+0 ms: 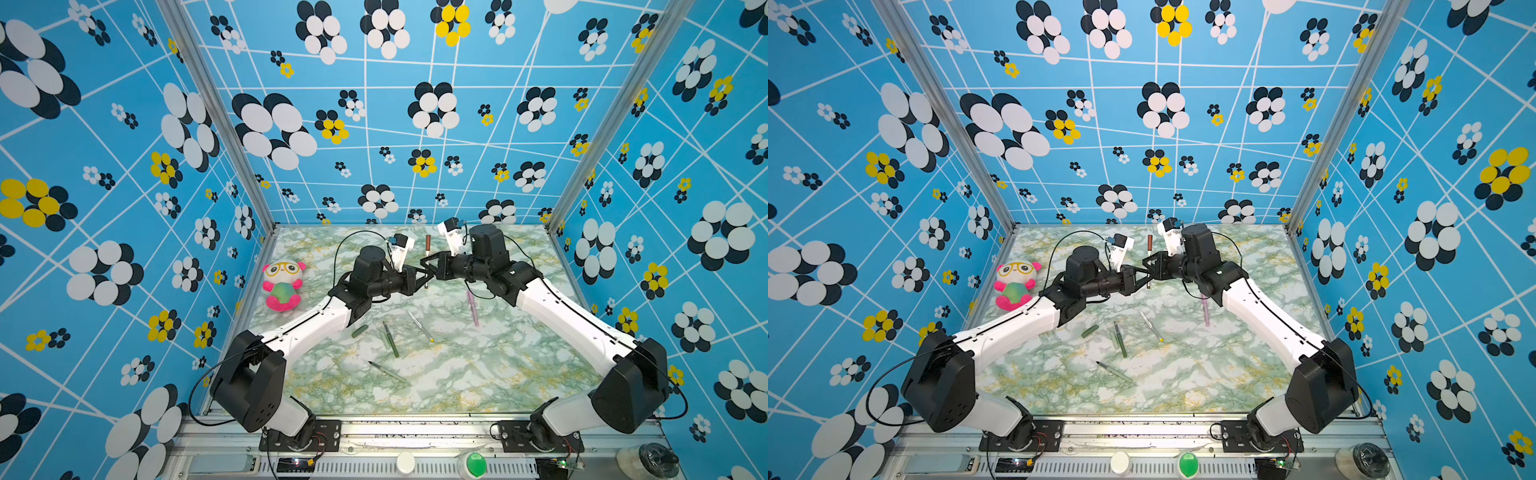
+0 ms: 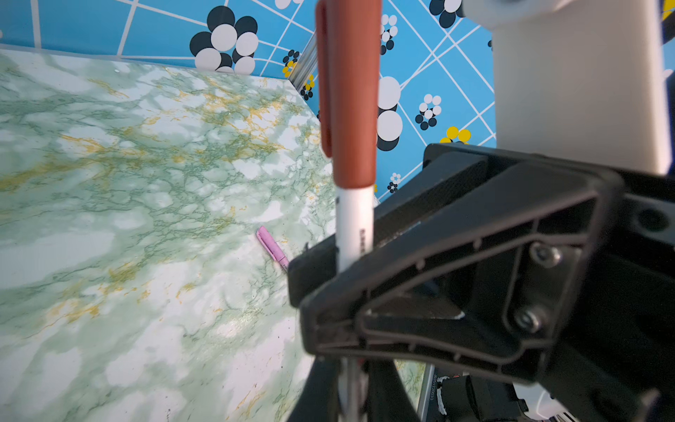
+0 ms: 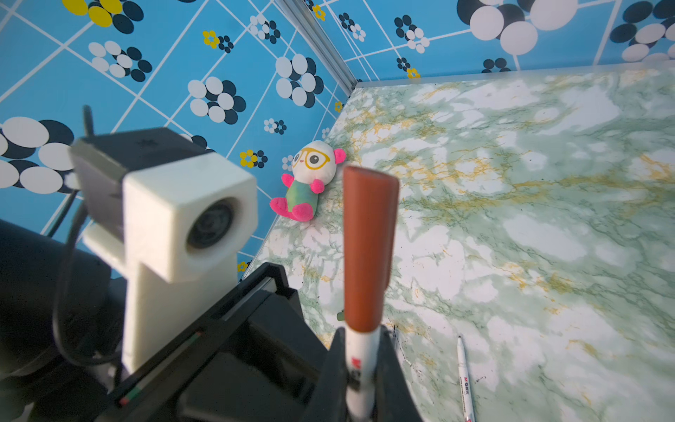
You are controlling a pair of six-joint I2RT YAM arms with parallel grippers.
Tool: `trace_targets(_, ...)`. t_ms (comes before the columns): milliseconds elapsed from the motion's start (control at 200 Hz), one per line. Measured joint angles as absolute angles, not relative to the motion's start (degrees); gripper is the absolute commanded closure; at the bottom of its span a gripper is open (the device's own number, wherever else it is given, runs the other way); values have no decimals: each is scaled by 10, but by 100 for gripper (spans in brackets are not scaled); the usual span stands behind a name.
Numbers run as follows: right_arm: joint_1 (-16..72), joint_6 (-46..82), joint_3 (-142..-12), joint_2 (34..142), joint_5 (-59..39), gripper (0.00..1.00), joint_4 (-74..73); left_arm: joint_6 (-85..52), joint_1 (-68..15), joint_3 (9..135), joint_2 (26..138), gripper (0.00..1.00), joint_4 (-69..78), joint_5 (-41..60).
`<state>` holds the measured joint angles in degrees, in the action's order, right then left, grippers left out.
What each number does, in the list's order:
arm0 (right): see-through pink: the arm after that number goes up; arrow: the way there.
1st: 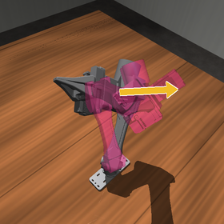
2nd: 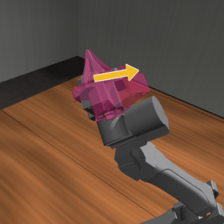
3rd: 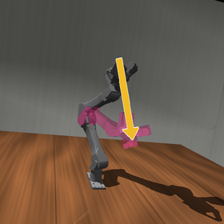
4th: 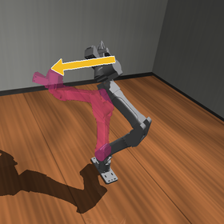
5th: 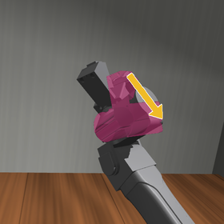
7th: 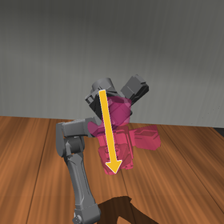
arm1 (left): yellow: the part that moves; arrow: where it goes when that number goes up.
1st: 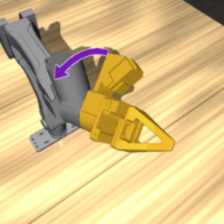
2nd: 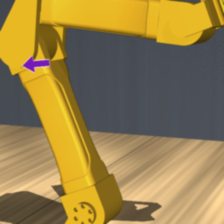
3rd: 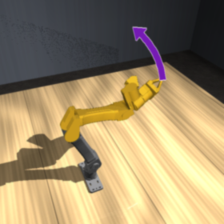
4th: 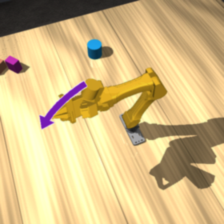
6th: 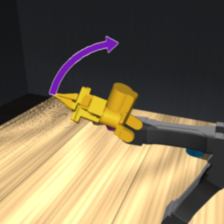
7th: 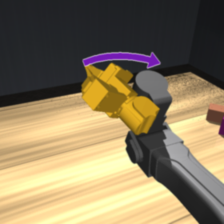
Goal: Insert the pens into the pen caps
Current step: 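Carry the capped marker down toward the pink pen while the left gripper releases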
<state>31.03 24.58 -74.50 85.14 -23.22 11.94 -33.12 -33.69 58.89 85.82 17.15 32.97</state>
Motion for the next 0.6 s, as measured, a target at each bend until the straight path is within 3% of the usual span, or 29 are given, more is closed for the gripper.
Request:
trace_targets(55, 311, 246, -745, 851, -225, 100, 121, -333, -337, 589, 859, 84, 172, 330)
trace_targets(235, 310, 248, -761, 856, -170, 100, 159, -324, -337, 582, 862, 52, 171, 330)
trace_targets(340, 300, 251, -780, 867, -140, 100, 189, -305, -339, 564, 856, 44, 157, 330)
trace_targets(600, 262, 250, -811, 928, -90, 100, 290, -249, -346, 505, 791, 41, 105, 320)
